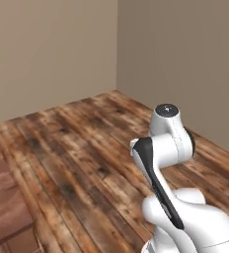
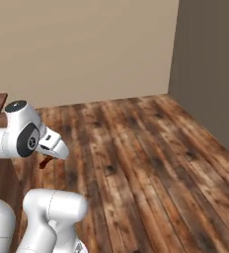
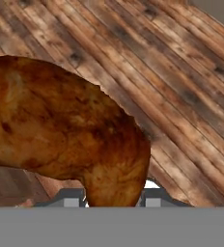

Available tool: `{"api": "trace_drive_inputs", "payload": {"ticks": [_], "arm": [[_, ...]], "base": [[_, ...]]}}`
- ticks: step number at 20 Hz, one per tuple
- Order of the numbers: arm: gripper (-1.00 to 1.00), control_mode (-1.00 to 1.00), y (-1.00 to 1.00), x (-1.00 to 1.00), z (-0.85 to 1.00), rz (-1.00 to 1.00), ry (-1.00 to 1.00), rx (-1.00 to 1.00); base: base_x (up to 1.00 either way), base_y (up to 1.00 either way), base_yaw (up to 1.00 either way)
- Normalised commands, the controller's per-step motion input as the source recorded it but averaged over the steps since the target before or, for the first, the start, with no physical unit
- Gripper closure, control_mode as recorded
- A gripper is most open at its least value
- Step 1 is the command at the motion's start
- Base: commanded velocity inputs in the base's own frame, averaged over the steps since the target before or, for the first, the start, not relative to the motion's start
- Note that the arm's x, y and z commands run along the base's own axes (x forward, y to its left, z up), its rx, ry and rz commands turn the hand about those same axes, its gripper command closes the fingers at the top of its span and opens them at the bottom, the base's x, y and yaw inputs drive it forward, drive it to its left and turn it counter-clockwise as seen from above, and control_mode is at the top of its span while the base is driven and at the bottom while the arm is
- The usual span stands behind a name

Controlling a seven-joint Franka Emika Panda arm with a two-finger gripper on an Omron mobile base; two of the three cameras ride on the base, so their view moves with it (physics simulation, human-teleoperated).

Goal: Take the chicken drumsticks from the pan and place one on each plate on the dining counter.

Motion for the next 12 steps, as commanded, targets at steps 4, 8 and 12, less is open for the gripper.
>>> {"api": "trace_drive_inputs", "payload": {"ticks": [4,8,12], "arm": [[1.0,1.0,0.0,0.0,0.0,0.0,0.0,0.0],[1.0,1.0,0.0,0.0,0.0,0.0,0.0,0.0],[1.0,1.0,0.0,0.0,0.0,0.0,0.0,0.0]], "base": [[1.0,-0.11,0.25],[1.0,-0.01,0.3],[1.0,-0.02,0.27]]}}
